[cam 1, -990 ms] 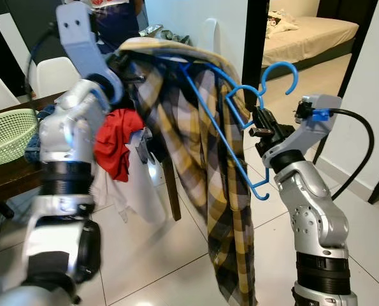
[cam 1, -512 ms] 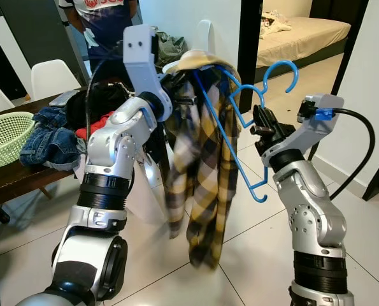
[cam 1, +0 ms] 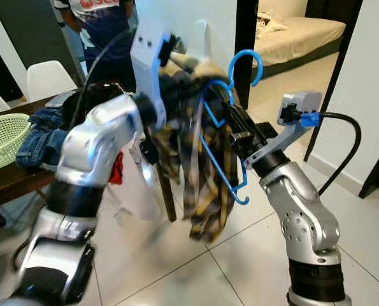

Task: Hang hanger

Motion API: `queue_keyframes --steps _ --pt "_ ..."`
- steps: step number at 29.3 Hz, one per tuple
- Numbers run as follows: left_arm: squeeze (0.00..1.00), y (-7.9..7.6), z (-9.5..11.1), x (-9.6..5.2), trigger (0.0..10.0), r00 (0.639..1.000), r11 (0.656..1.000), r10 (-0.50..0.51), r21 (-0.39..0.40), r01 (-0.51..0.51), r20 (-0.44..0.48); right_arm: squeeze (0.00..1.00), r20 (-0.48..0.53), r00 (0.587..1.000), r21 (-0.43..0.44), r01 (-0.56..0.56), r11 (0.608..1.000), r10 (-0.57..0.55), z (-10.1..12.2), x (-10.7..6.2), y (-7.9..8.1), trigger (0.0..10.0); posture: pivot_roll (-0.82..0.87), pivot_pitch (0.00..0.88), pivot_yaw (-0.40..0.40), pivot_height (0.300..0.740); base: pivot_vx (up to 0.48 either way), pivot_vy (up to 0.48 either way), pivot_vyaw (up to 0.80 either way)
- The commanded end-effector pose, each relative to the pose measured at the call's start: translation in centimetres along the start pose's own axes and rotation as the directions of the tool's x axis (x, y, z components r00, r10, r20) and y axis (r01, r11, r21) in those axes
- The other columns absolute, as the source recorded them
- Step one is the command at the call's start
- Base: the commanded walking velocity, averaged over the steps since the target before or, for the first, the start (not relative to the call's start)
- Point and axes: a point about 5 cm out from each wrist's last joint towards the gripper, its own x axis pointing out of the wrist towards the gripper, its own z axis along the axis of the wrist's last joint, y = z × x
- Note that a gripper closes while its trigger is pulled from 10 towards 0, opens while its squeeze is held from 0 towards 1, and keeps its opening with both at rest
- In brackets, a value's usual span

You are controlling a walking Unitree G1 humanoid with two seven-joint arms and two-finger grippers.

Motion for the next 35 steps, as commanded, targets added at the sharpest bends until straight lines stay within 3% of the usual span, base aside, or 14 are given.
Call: queue_keyframes --steps 1,6,9,13,15,19,21,26,28,29,31,32,35 --pt "0.0 -1.6 1.0 0.5 10.0 0.99 0.99 -0.138 0.029 0.138 0.022 0.0 0.015 1.0 0.012 -0.021 1.0 0.021 0.1 0.5 0.5 10.0 -0.09 0.0 0.097 0.74 0.0 0.0 0.0" --pt "0.0 -4.1 0.6 -0.1 10.0 0.95 0.949 -0.312 0.035 0.312 0.001 0.0 0.011 1.0 0.021 -0.01 1.0 0.01 -0.2 0.5 0.5 10.0 -0.08 0.0 0.091 0.74 0.0 0.0 0.0" --pt "0.0 -4.3 0.7 -1.2 10.0 0.934 0.931 -0.357 0.068 0.358 -0.033 0.0 0.017 1.0 0.029 0.003 1.0 -0.004 -0.1 0.5 0.2 10.0 -0.09 0.0 0.091 0.74 0.0 0.0 0.0" --pt "0.0 -2.8 1.3 -2.4 10.0 0.953 0.946 -0.294 0.119 0.301 -0.068 0.0 0.022 1.0 0.037 0.005 0.999 -0.006 0.1 0.3 0.0 10.0 -0.08 0.0 0.091 0.74 0.0 0.0 0.0" --pt "0.0 -1.0 2.0 -3.7 10.0 0.978 0.966 -0.184 0.166 0.199 -0.1 0.0 0.027 1.0 0.046 -0.007 0.999 0.005 0.2 0.0 -0.2 10.0 -0.08 0.0 0.089 0.74 0.0 0.0 0.0" --pt "0.0 -0.5 2.2 -4.0 10.0 0.983 0.969 -0.152 0.179 0.17 -0.107 0.0 0.029 1.0 0.049 -0.011 0.999 0.009 0.2 -0.1 -0.2 10.0 -0.08 0.0 0.089 0.74 0.0 0.0 0.0" --pt "0.0 0.5 2.4 -4.8 10.0 0.99 0.977 -0.084 0.184 0.104 -0.115 0.0 0.043 0.998 0.067 -0.038 0.997 0.035 0.5 -0.4 -0.3 10.0 -0.08 0.0 0.083 0.74 0.0 0.0 0.0" --pt "0.0 -1.0 0.8 -5.1 10.0 0.965 0.961 -0.175 0.179 0.211 -0.198 0.0 0.052 0.997 0.073 -0.064 0.995 0.06 0.7 -0.6 -0.4 10.0 -0.08 0.0 0.084 0.74 0.0 0.0 0.0" --pt "0.0 -1.0 0.8 -5.1 10.0 0.965 0.961 -0.175 0.179 0.211 -0.198 0.0 0.052 0.997 0.073 -0.064 0.995 0.06 0.7 -0.6 -0.4 10.0 -0.08 0.0 0.084 0.74 0.0 0.0 0.0" --pt "0.37 -1.2 0.5 -5.1 10.0 0.961 0.961 -0.193 0.16 0.226 -0.198 0.0 0.055 0.997 0.075 -0.061 0.995 0.057 0.8 -0.6 -0.5 10.0 -0.08 0.0 0.083 0.74 0.0 0.0 0.0" --pt "0.37 -1.2 0.5 -5.1 10.0 0.961 0.961 -0.193 0.16 0.226 -0.198 0.0 0.055 0.997 0.075 -0.061 0.995 0.057 0.8 -0.6 -0.5 10.0 -0.08 0.0 0.083 0.74 0.0 0.0 0.0" --pt "1.0 -1.7 0.4 -5.1 10.0 0.954 0.956 -0.228 0.14 0.256 -0.193 0.0 0.061 0.997 0.079 -0.056 0.995 0.052 0.9 -0.6 -0.5 10.0 -0.08 0.0 0.084 0.74 0.0 0.0 0.0" --pt "1.0 -2.5 0.2 -5.2 10.0 0.939 0.944 -0.284 0.114 0.309 -0.192 0.0 0.076 0.996 0.09 -0.054 0.995 0.047 1.1 -0.7 -0.7 10.0 -0.08 0.0 0.084 0.74 0.0 0.0 0.0"
